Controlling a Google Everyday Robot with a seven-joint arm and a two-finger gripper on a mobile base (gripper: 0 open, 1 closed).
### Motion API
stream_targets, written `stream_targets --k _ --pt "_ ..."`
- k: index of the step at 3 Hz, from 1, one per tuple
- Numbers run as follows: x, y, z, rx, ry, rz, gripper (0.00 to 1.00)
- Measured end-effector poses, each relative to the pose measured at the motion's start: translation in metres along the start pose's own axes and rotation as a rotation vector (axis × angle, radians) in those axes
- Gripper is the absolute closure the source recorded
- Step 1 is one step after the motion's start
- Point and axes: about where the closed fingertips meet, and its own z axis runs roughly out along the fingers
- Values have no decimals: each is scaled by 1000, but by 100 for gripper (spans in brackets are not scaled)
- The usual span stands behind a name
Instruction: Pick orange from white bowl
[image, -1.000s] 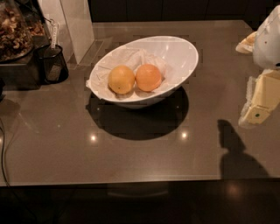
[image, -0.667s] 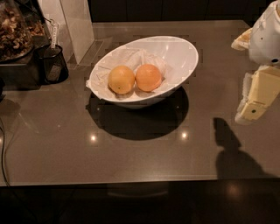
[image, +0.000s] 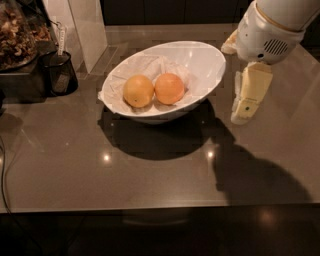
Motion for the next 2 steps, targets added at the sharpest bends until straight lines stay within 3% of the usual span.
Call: stream_targets --k 1,2 --pt "0 0 0 0 0 0 0" --pt "-20 -16 -6 23 -4 -34 0"
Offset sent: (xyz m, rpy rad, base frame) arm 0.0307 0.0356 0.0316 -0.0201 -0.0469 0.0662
